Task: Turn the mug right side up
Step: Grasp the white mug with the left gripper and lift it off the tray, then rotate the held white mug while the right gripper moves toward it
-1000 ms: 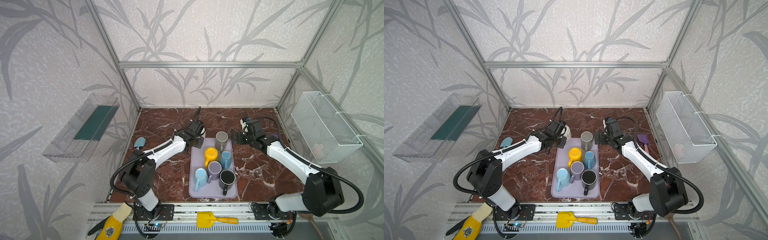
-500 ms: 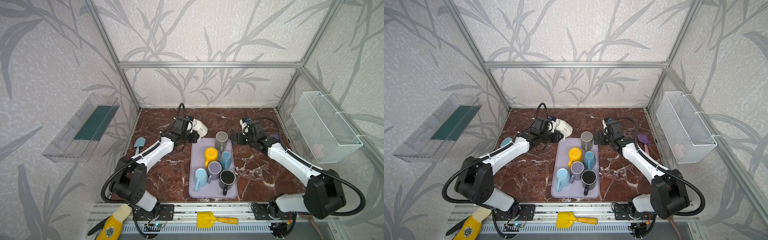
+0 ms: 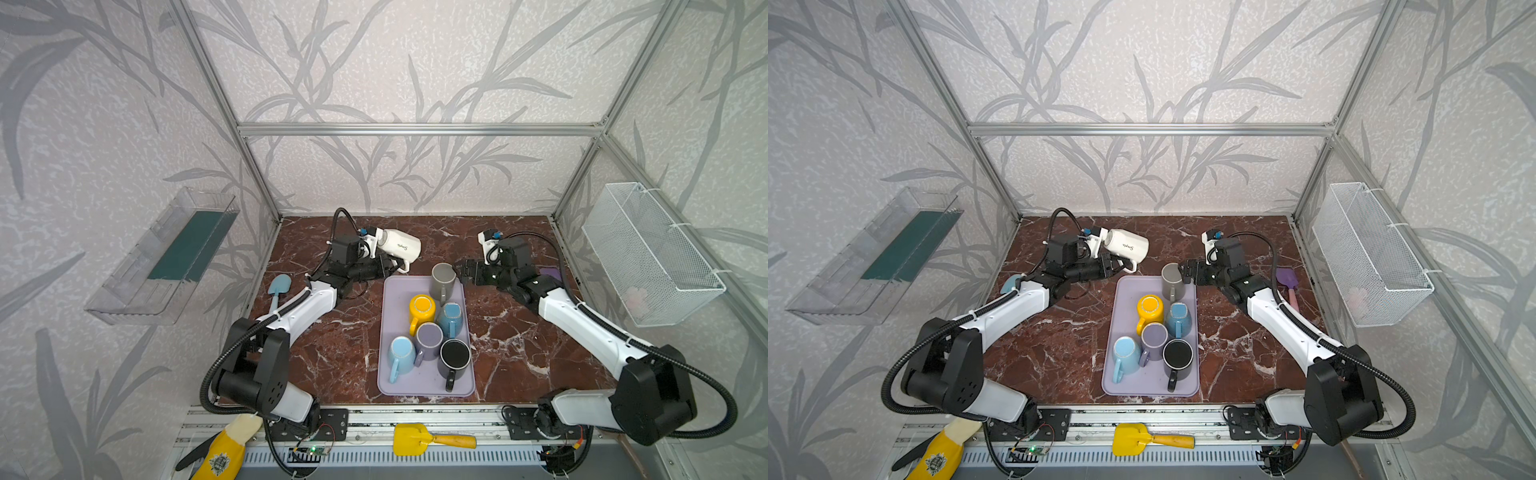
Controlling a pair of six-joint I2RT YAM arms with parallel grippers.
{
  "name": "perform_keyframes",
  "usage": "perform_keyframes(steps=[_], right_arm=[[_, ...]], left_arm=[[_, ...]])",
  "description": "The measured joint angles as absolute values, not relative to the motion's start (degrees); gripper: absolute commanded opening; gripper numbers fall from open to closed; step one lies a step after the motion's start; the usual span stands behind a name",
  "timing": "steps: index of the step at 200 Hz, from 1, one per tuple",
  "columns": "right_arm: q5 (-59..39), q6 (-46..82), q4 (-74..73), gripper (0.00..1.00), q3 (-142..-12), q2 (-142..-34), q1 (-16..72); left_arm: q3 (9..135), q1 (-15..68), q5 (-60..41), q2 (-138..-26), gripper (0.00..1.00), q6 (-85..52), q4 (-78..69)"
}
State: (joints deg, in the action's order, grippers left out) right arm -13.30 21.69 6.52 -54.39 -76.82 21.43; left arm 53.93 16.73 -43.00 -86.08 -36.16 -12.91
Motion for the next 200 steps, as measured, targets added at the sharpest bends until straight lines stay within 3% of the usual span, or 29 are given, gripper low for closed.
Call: perform_keyframes(steps=[104,200], right_arm=[[-31.83,39.11,-17.96,0.87,-50.48,-78.41,21.43],[-39.16,49.80,-36.23,0.64,-50.92,-85.80,23.79]], left_arm=[[53.89,15.16,-55.90,-95.00,0.00,-57.52,-47.16],[52.12,15.16,-57.43,-95.79,0.00,-64.60,-58.11]])
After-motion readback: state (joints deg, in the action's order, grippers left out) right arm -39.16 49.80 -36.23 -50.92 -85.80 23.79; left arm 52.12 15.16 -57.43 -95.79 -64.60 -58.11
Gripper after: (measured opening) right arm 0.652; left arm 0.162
